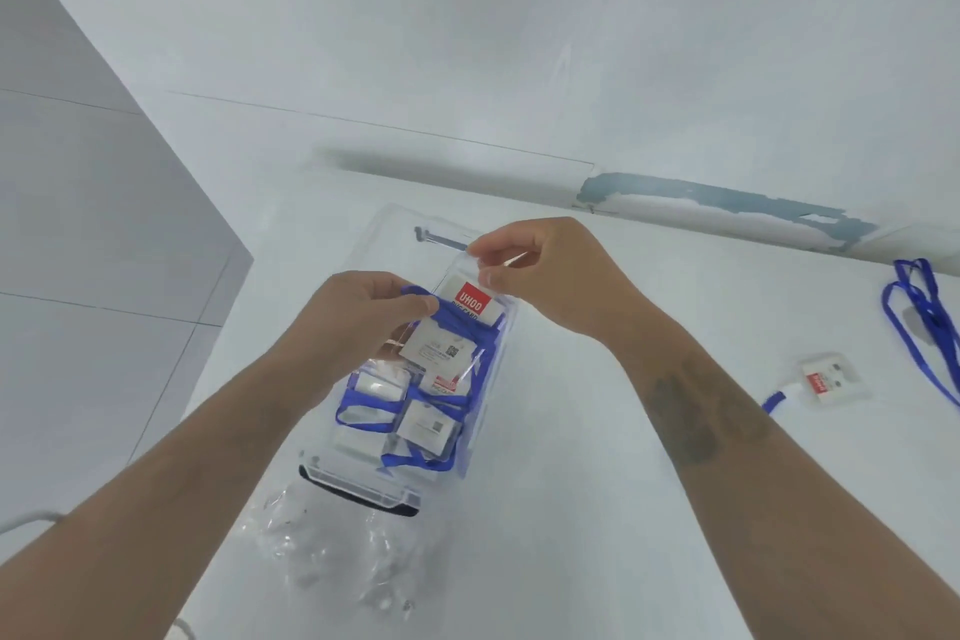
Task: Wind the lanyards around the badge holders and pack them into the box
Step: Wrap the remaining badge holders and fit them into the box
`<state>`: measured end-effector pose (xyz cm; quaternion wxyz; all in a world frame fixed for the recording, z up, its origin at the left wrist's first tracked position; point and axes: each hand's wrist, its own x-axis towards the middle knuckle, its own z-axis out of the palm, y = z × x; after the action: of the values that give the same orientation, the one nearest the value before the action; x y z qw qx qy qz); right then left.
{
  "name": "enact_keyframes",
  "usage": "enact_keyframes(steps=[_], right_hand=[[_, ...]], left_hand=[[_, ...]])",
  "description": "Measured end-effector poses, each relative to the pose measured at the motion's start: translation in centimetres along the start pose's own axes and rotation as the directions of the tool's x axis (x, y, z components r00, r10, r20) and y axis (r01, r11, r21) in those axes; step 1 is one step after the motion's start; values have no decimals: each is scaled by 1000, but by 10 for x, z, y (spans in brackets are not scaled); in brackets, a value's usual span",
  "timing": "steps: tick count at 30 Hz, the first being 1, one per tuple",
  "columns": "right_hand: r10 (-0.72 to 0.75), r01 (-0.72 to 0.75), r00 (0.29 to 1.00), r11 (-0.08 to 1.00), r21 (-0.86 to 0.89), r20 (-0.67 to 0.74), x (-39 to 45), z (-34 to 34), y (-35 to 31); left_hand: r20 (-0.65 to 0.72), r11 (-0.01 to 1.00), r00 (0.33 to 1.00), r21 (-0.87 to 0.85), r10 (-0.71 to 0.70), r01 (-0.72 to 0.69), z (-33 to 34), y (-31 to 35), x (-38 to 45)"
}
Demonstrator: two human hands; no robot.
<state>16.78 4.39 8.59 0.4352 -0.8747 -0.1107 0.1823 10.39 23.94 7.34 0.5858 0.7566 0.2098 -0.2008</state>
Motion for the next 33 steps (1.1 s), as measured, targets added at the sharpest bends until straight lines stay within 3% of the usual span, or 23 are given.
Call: enact_keyframes(steps=[9,15,27,33], right_hand=[[73,-78,997,983,-167,-35,18,53,-7],[128,-119,991,975,-187,38,34,60,5],[92,-63,984,981,-184,154,77,88,15],[118,-80,981,968,-237,151,90,101,18]], left_hand=[[35,934,966,-250,-255,255,-11,-41,22],[33,766,886,-487,-463,419,4,-47,30],[29,404,743,-825,-669,395,30,-67,40],[-1,383,695,-835,-719,395,39,-76,56]])
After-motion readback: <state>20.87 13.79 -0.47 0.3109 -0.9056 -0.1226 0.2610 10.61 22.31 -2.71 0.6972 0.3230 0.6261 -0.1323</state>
